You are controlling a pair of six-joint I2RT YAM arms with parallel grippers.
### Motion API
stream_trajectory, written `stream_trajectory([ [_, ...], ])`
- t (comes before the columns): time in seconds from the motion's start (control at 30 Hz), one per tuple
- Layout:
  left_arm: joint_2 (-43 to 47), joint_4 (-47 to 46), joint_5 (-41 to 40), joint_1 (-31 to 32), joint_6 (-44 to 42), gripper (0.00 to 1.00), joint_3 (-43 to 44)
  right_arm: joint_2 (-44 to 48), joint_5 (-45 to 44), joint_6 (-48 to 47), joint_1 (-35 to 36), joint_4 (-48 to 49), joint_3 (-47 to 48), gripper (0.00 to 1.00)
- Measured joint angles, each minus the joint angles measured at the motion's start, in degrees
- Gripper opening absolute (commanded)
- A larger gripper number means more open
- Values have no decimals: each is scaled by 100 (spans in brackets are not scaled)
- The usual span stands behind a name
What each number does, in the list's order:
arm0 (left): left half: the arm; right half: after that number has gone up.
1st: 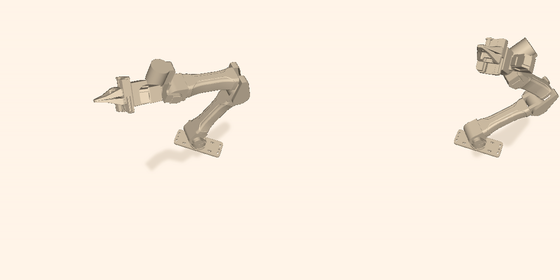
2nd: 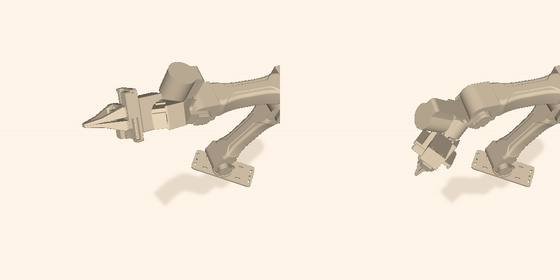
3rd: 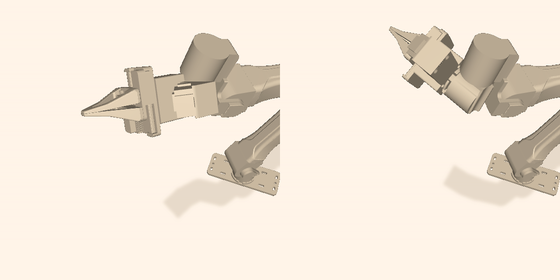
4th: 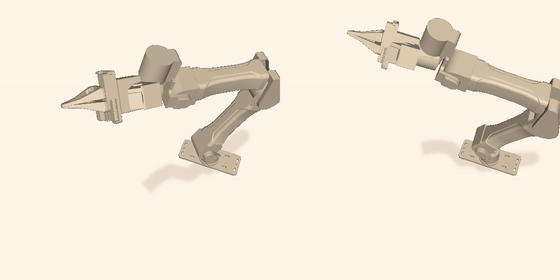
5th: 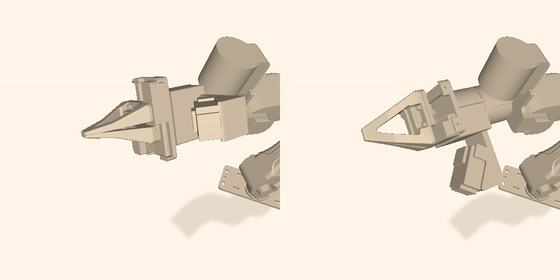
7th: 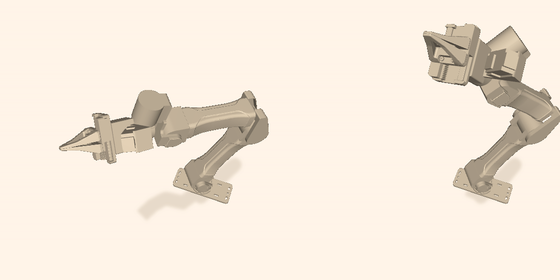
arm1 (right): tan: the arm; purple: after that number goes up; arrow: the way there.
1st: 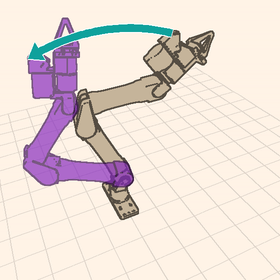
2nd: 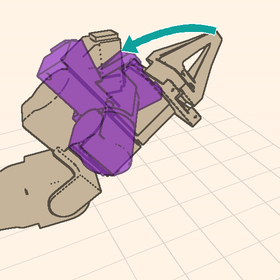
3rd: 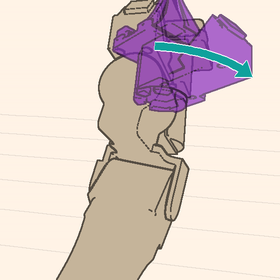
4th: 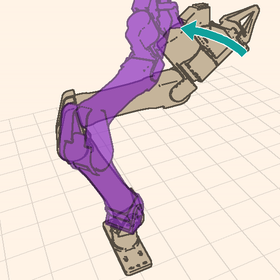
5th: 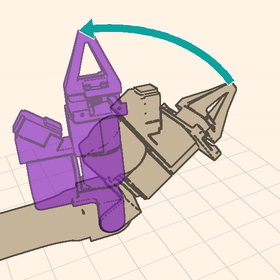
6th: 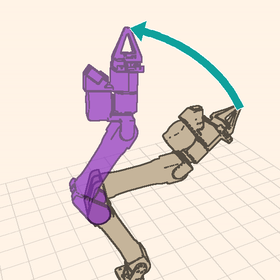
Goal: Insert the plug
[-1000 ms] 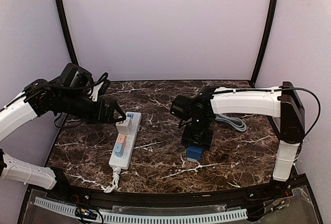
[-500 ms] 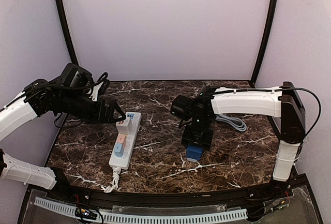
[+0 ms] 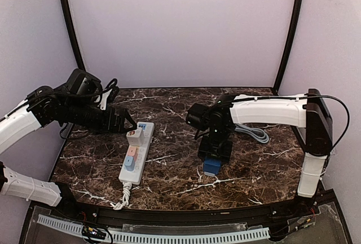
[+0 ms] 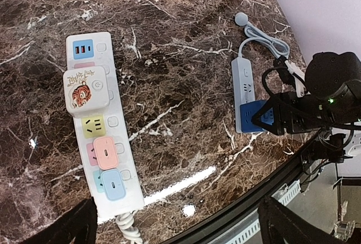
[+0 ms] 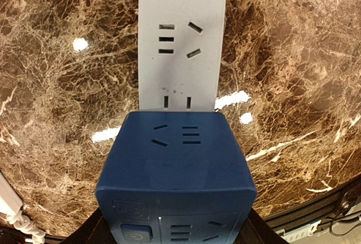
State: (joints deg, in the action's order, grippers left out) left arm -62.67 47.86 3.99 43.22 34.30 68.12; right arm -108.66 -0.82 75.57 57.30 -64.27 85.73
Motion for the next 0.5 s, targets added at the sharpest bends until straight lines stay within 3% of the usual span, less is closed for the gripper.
stream_trajectory([
  [0.23, -76, -50, -122, 0, 111, 100, 0, -72, 48, -203, -79, -118, 136, 75],
  [0.5, -199, -166, -227, 0, 289, 100, 0, -372, 105, -654, -234, 96, 28, 90],
])
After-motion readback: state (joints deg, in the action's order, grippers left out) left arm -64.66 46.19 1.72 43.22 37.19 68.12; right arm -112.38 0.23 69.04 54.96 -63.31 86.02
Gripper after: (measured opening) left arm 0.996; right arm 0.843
